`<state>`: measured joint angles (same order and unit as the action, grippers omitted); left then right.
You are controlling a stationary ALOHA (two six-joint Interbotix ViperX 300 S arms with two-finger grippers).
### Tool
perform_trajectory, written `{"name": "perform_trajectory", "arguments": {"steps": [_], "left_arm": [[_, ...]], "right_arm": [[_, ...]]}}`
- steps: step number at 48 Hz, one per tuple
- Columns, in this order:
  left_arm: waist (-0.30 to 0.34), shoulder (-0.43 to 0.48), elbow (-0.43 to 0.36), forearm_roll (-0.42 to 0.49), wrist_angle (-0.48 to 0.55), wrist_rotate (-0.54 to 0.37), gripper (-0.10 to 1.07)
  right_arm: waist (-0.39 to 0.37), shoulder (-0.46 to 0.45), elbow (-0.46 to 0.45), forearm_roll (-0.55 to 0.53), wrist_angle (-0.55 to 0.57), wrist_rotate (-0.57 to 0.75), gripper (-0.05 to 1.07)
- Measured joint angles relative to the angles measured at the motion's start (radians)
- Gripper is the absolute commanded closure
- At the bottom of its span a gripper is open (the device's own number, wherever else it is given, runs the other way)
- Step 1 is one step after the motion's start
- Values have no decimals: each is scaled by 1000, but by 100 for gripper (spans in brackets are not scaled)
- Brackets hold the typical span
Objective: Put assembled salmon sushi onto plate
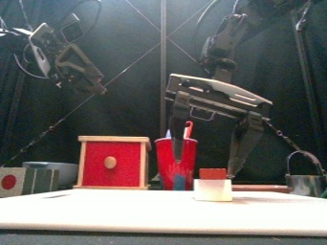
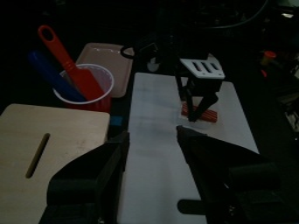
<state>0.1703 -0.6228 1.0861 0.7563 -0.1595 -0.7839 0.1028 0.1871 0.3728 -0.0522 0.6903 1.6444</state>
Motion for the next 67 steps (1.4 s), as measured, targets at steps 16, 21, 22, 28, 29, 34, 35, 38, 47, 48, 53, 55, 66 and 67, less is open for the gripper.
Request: {"name": "perform_trajectory", "arguments": {"steps": [16,21,22,28,29,34,35,38,47,48,53,55,66,67], "left_arm": [[9,-2,15,0,-2,2,13],[9,0,17,2,-2,2,13],[11,0,17,2,-2,2,13],[11,-2,17,2,-8,3,13],[11,-2,17,3,-9,3,13],[11,-2,17,17,-9,3,13],[11,-2,17,20,-8,3,13],[9,-2,17,31,-9,3,13],[11,0,17,34,-9,2,13],[11,-2,17,35,-9,3,13],[14,-2,17,35,-9,3,13],[15,-2,17,35,-9,2,13],[18,-2,17,8,-9,0,13],[18,-2,17,3,-9,0,13]], "right_arm": [[48,43,-18,-3,35,67,5],[51,58,-29,2,44,67,12],[52,63,-32,2,49,67,14],[52,87,-49,-3,57,66,25],[52,92,-51,-2,58,67,27],[52,101,-63,-3,58,67,33],[52,104,-66,-3,58,67,34],[52,104,-71,-5,60,67,35],[54,97,-75,-41,101,52,35],[52,92,-75,-51,115,52,35],[49,41,-74,-89,186,44,35],[46,15,-74,-101,212,43,35],[-31,-135,6,-112,316,-57,35],[-40,-146,14,-107,319,-67,35]]}}
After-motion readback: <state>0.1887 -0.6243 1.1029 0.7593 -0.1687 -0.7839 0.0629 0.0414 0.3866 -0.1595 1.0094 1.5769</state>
